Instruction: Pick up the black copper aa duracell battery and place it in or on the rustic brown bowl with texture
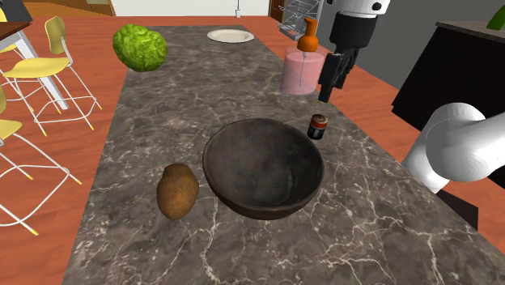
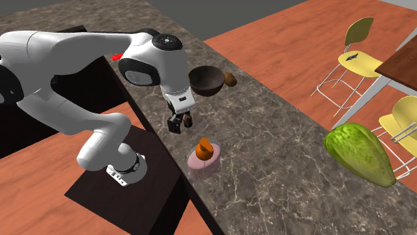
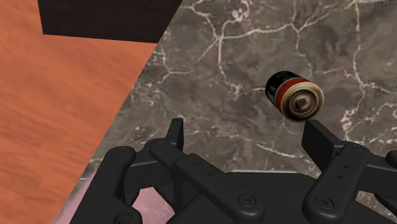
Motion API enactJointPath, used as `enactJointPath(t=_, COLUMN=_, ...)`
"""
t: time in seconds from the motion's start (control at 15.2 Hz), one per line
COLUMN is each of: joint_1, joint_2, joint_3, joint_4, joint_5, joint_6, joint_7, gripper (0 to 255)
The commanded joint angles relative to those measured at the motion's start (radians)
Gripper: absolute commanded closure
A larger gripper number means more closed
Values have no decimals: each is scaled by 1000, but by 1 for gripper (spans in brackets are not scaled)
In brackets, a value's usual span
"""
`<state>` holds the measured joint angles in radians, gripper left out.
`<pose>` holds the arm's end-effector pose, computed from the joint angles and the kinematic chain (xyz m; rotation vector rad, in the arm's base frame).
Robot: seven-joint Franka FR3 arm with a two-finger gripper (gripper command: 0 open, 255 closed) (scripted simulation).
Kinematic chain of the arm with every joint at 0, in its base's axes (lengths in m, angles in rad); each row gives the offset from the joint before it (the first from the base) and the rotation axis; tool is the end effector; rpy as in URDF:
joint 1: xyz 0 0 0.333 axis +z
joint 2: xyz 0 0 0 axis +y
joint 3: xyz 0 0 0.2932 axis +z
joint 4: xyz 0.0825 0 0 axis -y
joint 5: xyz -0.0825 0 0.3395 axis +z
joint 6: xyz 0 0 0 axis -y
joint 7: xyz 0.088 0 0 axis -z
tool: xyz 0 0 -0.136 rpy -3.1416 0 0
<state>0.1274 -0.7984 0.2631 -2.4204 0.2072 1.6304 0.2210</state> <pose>0.2506 0.1464 0.5160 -3.1225 -0.1221 0.0197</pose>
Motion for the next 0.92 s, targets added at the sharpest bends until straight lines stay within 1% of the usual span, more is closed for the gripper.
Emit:
enactJointPath(t=0.0, joint_1=22, joint_2=-1, joint_3=45, joint_4=-14, joint_5=32, joint_6=24, joint_7=37, gripper=0)
enactJointPath(t=0.13, joint_1=41, joint_2=11, joint_3=92, joint_4=-16, joint_5=62, joint_6=50, joint_7=72, gripper=0)
enactJointPath(t=0.2, joint_1=45, joint_2=15, joint_3=104, joint_4=-16, joint_5=69, joint_6=56, joint_7=81, gripper=0)
enactJointPath(t=0.66, joint_1=54, joint_2=12, joint_3=126, joint_4=-109, joint_5=90, joint_6=147, joint_7=77, gripper=0)
enactJointPath(t=0.86, joint_1=55, joint_2=12, joint_3=128, joint_4=-116, joint_5=92, joint_6=154, joint_7=76, gripper=0)
